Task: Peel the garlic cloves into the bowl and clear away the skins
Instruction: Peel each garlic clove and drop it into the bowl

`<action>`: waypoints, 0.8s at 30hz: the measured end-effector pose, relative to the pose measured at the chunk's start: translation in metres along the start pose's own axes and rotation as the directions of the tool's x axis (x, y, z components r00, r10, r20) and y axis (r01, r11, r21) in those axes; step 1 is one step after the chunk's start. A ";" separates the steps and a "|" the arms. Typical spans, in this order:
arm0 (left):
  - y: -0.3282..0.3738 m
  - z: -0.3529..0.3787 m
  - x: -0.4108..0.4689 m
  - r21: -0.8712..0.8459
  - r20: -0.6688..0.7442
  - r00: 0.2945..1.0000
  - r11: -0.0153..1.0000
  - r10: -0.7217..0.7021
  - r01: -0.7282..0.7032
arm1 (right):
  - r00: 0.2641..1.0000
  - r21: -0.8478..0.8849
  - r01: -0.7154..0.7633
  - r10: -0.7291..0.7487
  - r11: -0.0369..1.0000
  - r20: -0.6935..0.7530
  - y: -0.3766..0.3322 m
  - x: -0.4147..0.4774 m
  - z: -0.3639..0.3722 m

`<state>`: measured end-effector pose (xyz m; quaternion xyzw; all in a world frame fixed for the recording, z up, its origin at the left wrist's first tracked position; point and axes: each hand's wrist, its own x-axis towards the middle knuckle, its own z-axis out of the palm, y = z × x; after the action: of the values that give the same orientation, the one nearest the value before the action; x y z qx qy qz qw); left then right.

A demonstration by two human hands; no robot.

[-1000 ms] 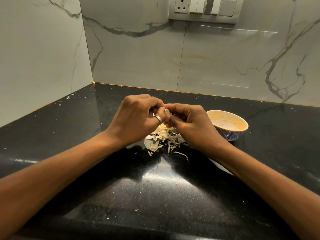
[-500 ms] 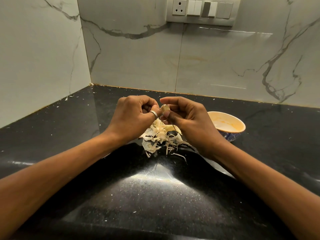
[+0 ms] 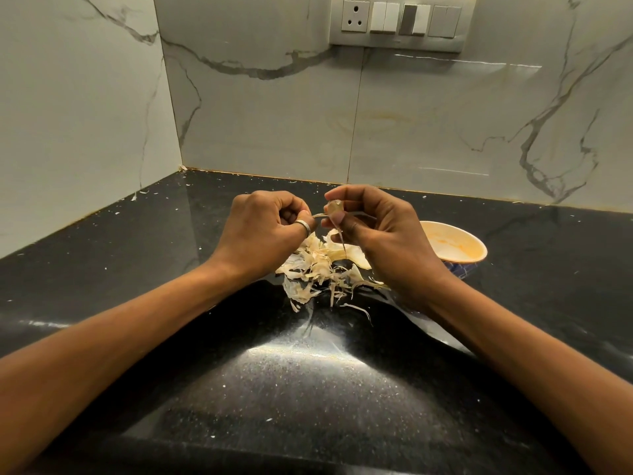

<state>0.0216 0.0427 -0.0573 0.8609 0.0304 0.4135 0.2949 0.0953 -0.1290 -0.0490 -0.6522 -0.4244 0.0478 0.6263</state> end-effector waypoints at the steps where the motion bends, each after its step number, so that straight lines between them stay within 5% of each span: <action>1: 0.000 0.000 0.000 0.002 -0.005 1.000 1.000 -0.003 0.003 | 1.000 0.003 0.000 0.000 1.000 -0.018 0.000 0.000 0.000; 8: -0.002 -0.002 0.001 0.021 -0.002 1.000 1.000 0.004 -0.004 | 0.994 0.054 0.007 -0.001 0.999 -0.112 -0.002 0.003 -0.004; 24: 0.004 -0.001 -0.002 0.054 -0.050 0.974 0.975 0.220 -0.217 | 1.000 -0.029 -0.016 0.016 0.999 0.001 0.010 0.003 0.002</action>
<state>0.0188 0.0396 -0.0564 0.8541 -0.0462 0.4664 0.2257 0.1006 -0.1240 -0.0566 -0.6645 -0.4203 0.0471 0.6161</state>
